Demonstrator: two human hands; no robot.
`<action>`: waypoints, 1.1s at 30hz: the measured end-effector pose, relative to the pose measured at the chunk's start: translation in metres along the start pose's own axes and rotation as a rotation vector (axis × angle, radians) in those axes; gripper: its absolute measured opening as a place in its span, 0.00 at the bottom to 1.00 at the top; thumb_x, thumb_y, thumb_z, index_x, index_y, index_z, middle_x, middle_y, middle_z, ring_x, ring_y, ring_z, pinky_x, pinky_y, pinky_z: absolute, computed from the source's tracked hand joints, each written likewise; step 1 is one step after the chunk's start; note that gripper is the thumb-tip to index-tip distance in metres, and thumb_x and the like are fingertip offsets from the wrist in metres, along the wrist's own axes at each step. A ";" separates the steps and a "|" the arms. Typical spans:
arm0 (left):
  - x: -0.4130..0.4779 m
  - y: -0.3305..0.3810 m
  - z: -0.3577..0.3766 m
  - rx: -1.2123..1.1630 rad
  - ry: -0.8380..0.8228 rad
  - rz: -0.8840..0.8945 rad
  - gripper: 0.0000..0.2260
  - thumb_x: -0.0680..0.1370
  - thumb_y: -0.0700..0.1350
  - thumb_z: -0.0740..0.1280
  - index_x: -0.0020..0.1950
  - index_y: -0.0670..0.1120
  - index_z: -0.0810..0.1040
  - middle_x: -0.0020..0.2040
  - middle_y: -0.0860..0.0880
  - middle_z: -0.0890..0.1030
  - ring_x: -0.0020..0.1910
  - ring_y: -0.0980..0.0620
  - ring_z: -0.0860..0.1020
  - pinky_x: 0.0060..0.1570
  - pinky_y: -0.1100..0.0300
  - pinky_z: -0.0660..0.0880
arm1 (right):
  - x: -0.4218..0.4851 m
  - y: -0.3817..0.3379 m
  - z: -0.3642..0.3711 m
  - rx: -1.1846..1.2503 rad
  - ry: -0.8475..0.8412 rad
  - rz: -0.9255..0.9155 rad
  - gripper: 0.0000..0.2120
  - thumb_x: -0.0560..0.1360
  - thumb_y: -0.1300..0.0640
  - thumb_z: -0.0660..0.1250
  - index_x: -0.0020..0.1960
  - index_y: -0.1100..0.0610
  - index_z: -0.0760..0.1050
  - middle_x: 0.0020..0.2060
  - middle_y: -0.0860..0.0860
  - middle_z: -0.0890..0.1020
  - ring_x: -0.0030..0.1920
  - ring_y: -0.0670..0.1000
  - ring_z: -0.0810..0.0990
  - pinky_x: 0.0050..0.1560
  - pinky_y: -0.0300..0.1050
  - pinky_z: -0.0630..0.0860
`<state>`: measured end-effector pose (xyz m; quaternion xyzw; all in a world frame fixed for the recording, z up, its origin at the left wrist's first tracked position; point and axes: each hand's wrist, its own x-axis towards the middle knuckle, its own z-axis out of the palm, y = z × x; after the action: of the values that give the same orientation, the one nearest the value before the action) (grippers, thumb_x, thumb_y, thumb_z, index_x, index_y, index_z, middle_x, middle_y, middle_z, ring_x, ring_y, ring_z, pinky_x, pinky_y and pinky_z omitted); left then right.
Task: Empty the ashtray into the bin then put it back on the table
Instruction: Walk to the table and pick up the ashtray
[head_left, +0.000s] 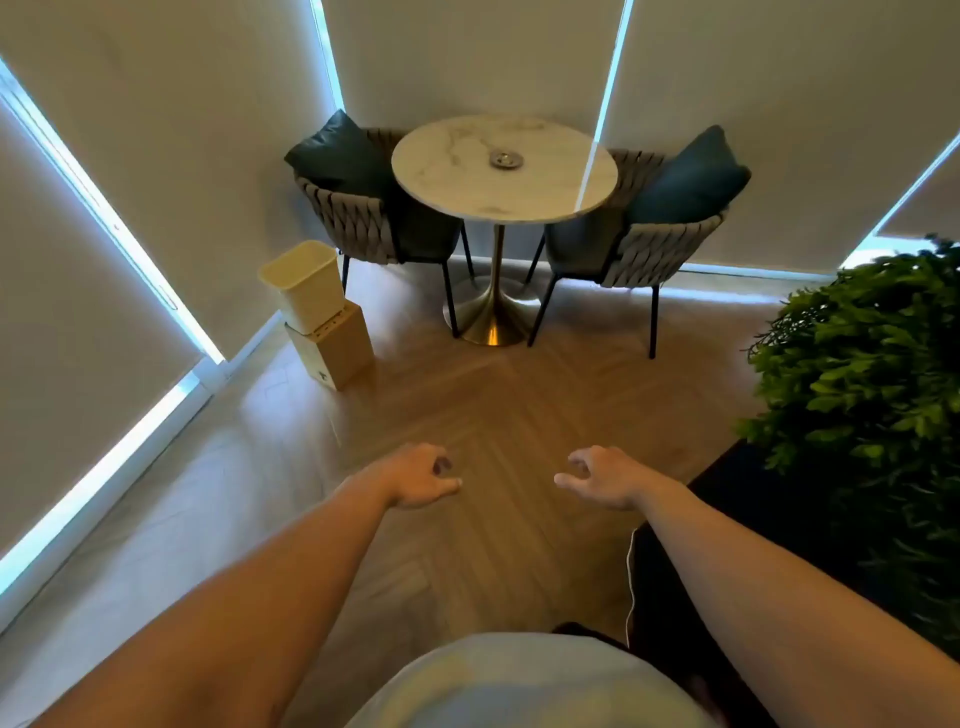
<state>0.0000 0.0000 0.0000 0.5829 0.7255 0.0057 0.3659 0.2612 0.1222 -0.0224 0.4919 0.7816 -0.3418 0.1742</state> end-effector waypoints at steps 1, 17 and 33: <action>0.000 -0.002 0.002 -0.005 -0.017 -0.007 0.25 0.79 0.58 0.64 0.71 0.44 0.71 0.66 0.44 0.76 0.63 0.46 0.75 0.64 0.52 0.72 | 0.002 -0.002 0.005 0.008 -0.011 0.012 0.36 0.78 0.37 0.61 0.78 0.57 0.61 0.75 0.56 0.67 0.74 0.57 0.67 0.71 0.55 0.68; 0.074 -0.024 0.006 -0.018 -0.123 -0.056 0.24 0.79 0.57 0.63 0.70 0.45 0.72 0.66 0.46 0.77 0.63 0.47 0.75 0.64 0.51 0.72 | 0.075 0.004 0.014 0.054 -0.132 0.027 0.34 0.79 0.39 0.61 0.78 0.57 0.61 0.75 0.55 0.68 0.74 0.56 0.68 0.70 0.52 0.68; 0.238 0.043 -0.059 -0.087 -0.167 -0.151 0.22 0.79 0.52 0.65 0.71 0.45 0.71 0.66 0.46 0.76 0.62 0.47 0.76 0.64 0.50 0.72 | 0.204 0.059 -0.111 0.139 -0.176 0.022 0.33 0.78 0.38 0.62 0.77 0.55 0.64 0.73 0.55 0.70 0.72 0.55 0.70 0.70 0.52 0.69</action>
<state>-0.0077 0.2404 -0.0628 0.5088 0.7333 -0.0389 0.4493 0.2279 0.3503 -0.0898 0.4795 0.7321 -0.4350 0.2117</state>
